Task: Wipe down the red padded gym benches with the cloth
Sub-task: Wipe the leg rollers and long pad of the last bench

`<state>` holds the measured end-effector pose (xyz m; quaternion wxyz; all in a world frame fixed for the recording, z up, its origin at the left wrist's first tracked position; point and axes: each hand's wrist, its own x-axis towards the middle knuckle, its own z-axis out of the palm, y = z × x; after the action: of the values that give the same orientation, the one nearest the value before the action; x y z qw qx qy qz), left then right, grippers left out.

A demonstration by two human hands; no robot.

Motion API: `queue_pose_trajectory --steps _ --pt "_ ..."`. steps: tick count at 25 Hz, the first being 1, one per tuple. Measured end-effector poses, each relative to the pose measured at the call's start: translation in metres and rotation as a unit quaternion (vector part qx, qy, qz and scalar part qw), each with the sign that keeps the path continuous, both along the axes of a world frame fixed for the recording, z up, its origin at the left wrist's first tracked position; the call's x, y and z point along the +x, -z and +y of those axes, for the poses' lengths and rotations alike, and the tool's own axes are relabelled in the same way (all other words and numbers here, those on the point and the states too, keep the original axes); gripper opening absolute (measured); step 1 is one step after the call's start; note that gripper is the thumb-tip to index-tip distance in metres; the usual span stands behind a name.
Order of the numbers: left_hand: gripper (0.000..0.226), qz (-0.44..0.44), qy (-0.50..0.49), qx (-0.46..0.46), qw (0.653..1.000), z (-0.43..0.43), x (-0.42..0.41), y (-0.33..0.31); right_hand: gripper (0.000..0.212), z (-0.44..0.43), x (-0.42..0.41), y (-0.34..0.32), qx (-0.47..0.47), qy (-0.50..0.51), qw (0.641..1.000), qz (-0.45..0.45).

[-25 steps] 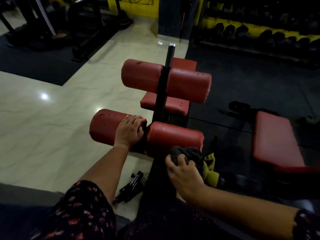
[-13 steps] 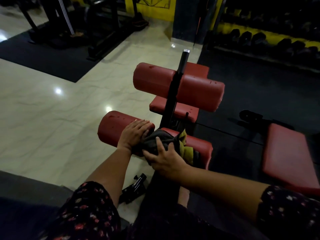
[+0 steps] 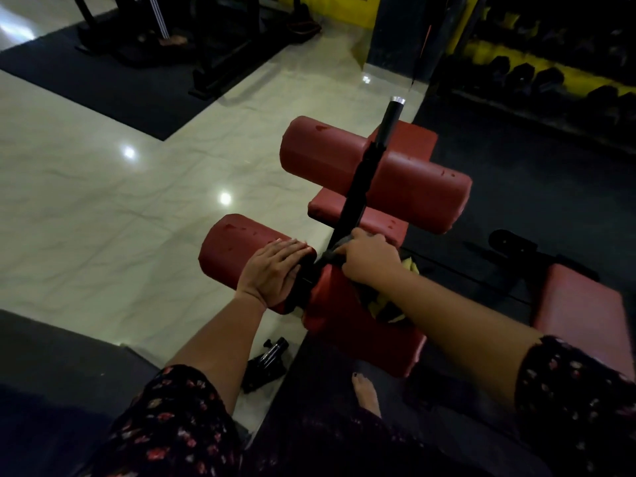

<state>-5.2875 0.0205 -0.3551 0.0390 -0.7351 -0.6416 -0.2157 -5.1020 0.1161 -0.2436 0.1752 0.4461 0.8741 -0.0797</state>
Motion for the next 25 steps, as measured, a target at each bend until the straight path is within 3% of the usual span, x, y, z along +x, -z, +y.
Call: queue_pose_trajectory --steps 3,5,10,13,16,18,20,22,25 --pt "0.045 -0.004 -0.002 -0.004 1.0 0.001 -0.001 -0.002 0.034 -0.039 -0.003 -0.001 0.093 -0.183 0.979 0.014" --pt "0.045 -0.003 -0.009 0.0 1.0 0.003 0.0 -0.002 0.031 -0.051 0.002 0.003 0.1 -0.26 0.96 0.04" --pt "0.042 0.05 -0.029 -0.007 0.998 0.007 0.006 -0.002 0.039 0.015 0.013 0.012 -0.045 -0.156 0.982 0.099" --pt "0.044 0.102 -0.097 -0.032 0.99 0.002 0.02 -0.003 0.043 0.051 0.025 0.03 -0.117 -0.138 0.978 0.108" --pt "0.048 0.025 -0.217 -0.058 0.974 0.003 0.056 -0.016 0.048 0.075 0.029 0.041 -0.162 -0.158 0.967 0.112" --pt "0.061 -0.072 -0.354 -0.069 0.93 0.007 0.093 -0.032 0.049 0.082 0.028 0.042 -0.18 -0.185 0.959 0.12" --pt "0.066 -0.13 -0.517 -0.087 0.842 0.008 0.133 -0.042 0.046 0.09 0.021 0.04 -0.17 -0.213 0.952 0.139" --pt "0.068 -0.173 -0.61 -0.116 0.764 0.007 0.164 -0.047 0.042 0.096 0.008 0.032 -0.148 -0.244 0.944 0.164" --pt "0.075 -0.221 -0.61 -0.168 0.742 0.015 0.193 -0.05 0.044 0.103 -0.02 0.013 -0.143 -0.233 0.935 0.227"
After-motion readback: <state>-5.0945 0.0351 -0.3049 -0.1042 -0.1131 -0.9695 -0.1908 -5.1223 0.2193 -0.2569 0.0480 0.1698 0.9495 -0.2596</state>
